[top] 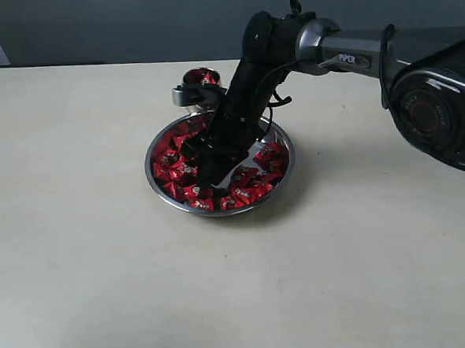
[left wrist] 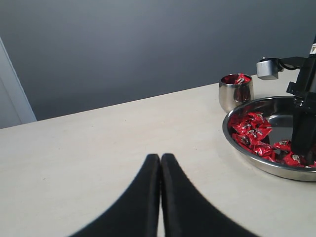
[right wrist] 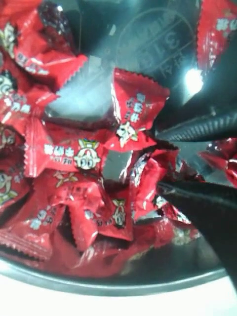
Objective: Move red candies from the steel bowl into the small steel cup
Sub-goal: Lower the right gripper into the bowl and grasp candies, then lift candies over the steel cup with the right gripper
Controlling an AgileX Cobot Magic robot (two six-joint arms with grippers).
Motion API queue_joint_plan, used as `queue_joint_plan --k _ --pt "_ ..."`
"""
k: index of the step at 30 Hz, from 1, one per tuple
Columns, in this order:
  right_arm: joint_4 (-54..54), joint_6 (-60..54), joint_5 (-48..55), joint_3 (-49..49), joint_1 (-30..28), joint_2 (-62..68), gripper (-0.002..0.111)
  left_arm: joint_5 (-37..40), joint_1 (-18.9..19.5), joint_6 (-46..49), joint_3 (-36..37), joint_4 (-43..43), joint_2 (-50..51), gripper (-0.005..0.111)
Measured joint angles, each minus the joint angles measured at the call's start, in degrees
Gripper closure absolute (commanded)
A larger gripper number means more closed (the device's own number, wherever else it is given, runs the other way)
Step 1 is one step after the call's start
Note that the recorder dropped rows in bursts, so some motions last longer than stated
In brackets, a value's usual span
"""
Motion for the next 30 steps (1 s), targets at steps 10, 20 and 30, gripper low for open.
queue_joint_plan --k 10,20,30 --pt "0.00 0.00 0.00 0.00 0.00 0.00 0.109 0.00 0.00 0.00 0.00 0.00 0.00 0.105" --pt "-1.07 0.00 -4.46 0.00 0.00 -4.64 0.109 0.00 0.00 0.00 0.00 0.00 0.00 0.105" --pt "-1.34 -1.23 -4.20 0.00 0.00 -4.85 0.066 0.00 0.00 0.00 0.00 0.00 0.00 0.105"
